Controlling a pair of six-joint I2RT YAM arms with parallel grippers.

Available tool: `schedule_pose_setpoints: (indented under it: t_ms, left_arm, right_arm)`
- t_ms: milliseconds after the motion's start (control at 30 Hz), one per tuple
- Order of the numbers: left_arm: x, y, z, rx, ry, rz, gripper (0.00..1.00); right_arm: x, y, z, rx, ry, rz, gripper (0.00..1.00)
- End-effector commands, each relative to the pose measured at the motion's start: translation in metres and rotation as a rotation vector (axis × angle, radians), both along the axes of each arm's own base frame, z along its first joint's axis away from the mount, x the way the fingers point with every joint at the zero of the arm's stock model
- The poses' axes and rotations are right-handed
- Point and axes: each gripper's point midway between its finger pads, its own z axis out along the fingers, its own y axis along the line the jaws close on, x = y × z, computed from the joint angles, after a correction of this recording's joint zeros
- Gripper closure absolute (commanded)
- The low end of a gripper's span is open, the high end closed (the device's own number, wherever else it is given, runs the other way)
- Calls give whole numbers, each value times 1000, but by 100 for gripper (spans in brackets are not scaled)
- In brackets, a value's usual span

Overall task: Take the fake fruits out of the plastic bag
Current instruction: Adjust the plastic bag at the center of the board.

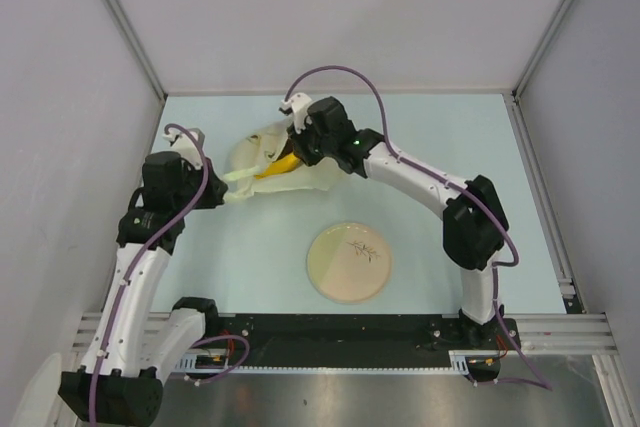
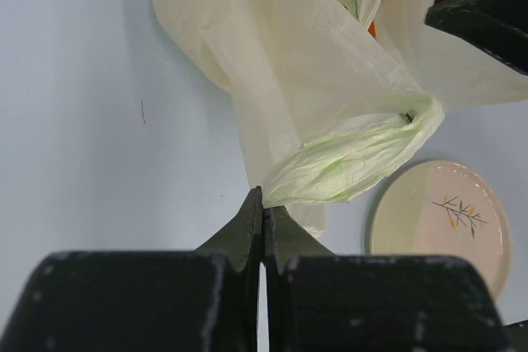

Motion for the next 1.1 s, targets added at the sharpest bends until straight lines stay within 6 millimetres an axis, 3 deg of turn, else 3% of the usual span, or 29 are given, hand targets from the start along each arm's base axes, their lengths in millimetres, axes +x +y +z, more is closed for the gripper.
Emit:
schedule_pose_setpoints:
  t_ms: [0, 33, 67, 133, 167, 200, 300, 467, 533, 567, 600, 667, 700, 833, 900, 1000, 1067]
  left_arm:
    - [8, -2, 14, -82, -38, 26, 100]
    - [10, -1, 16, -80, -41, 28, 100]
    - [12, -1, 21, -78, -49, 29, 100]
    - [14, 3, 24, -63, -58, 43, 100]
    - [15, 5, 28, -58, -67, 50, 99]
    - [14, 6, 28, -51, -70, 55, 100]
    - [12, 12, 26, -33, -70, 74, 100]
    - [9, 20, 17, -22, -48, 101, 100]
    - [10, 20, 16, -19, -45, 101, 100]
    - [11, 21, 17, -19, -45, 100, 100]
    - [12, 20, 18, -17, -45, 97, 100]
    - [14, 20, 23, -16, -53, 94, 100]
    - [15, 21, 26, -13, -59, 92, 100]
    - [21, 22, 37, -2, -85, 93, 100]
    - [22, 24, 40, 6, -93, 97, 100]
    - [24, 25, 42, 9, -104, 99, 100]
    - [24, 25, 42, 5, -105, 104, 100]
  right_arm:
    - [-1, 44, -34, -65, -50, 64, 83]
    - [-8, 50, -51, -92, -30, 79, 83]
    - [-27, 62, -60, -100, -10, 123, 83]
    - [-55, 66, -80, -118, 70, 164, 85]
    - [-69, 71, -82, -95, 116, 204, 85]
    - [-69, 71, -83, -88, 136, 191, 85]
    - [-46, 67, -68, -75, 93, 159, 85]
    - [-3, 68, -21, -28, -39, 153, 80]
    - [2, 70, -23, -47, -66, 209, 64]
    - [6, 76, -10, -32, -90, 229, 43]
    - [8, 78, -21, -51, -84, 249, 36]
    - [11, 83, -17, -64, -120, 301, 28]
    - [7, 84, -31, -102, -108, 338, 28]
    - [-20, 86, -49, -195, -162, 556, 32]
    - [-20, 81, -62, -227, -204, 555, 33]
    - [-22, 79, -28, -176, -337, 543, 30]
    - [-33, 69, -32, -191, -351, 568, 29]
